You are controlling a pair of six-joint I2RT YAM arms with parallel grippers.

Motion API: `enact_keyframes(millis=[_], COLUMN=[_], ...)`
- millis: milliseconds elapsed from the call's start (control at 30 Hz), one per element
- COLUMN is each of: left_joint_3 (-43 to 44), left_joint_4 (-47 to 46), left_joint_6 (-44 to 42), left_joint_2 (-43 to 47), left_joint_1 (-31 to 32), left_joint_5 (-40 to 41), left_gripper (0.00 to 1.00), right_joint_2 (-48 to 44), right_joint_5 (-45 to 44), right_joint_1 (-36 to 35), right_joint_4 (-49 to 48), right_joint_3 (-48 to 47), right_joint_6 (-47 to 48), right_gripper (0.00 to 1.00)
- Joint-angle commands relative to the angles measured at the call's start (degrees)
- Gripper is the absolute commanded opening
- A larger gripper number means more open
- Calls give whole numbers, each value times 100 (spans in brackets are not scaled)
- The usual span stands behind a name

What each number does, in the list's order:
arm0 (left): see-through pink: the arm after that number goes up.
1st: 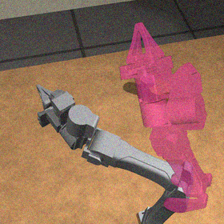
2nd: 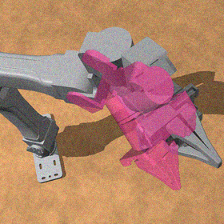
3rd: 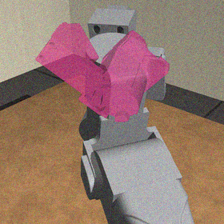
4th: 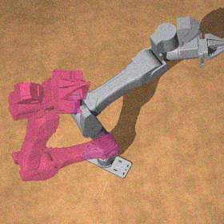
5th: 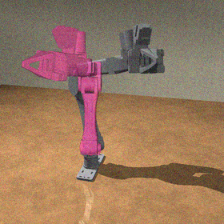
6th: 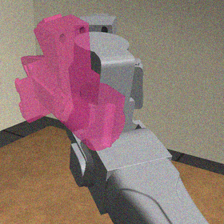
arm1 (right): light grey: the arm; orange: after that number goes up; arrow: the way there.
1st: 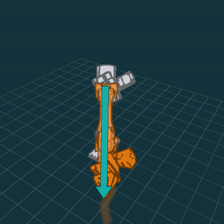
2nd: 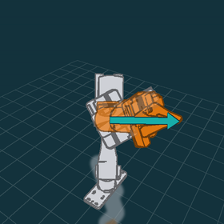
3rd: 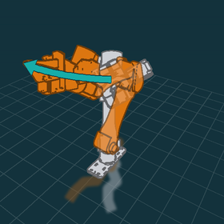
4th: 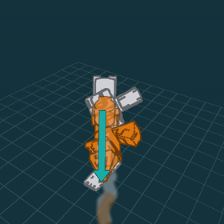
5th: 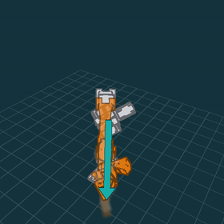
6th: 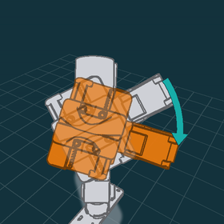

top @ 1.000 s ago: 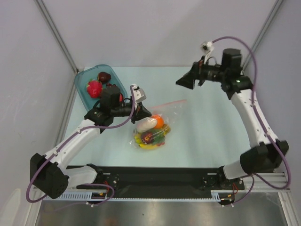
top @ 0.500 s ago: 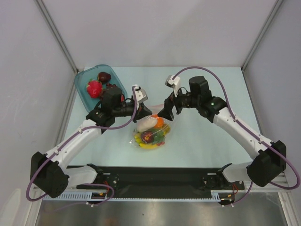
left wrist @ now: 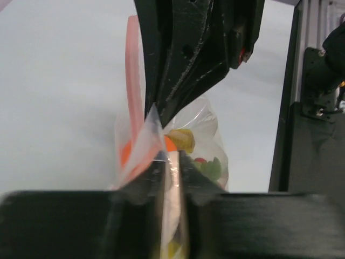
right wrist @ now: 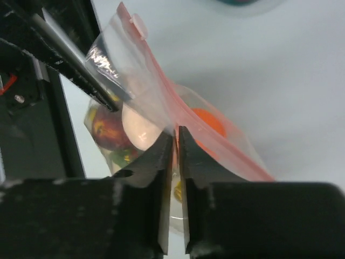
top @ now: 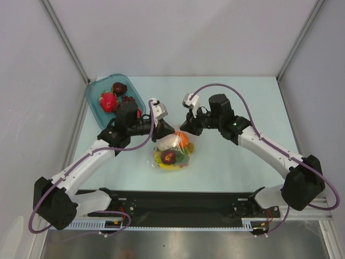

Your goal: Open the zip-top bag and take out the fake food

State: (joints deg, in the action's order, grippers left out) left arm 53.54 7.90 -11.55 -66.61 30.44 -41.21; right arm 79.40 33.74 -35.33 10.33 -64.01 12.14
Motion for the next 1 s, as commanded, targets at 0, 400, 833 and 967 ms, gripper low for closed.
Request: enact_keyframes(millis=[0,400,833,967], left_joint_3=[-115,-466,-818,-898], left_joint_4=[-526,-1509,-2521,-2451], left_joint_6=[538,3658,5197,5268], left_joint_2=[201,324,7,130], left_joint_1=[33,-580,-706,-688], left_joint_5=[-11,1099,509,430], left_gripper=[24,75,71,71], right_joint_2=[-143,-1268,-1251,-1234], right_joint_5=[-235,-2704,-3944,-4269], right_joint_1=[-52,-1037,-1652,-1740], right_joint_4=[-347,-1261,-1410,-1498], right_joint_3=[63,1215,1356,1382], right_joint_6=[86,438,930,1027], right_gripper=[5,3,4,4])
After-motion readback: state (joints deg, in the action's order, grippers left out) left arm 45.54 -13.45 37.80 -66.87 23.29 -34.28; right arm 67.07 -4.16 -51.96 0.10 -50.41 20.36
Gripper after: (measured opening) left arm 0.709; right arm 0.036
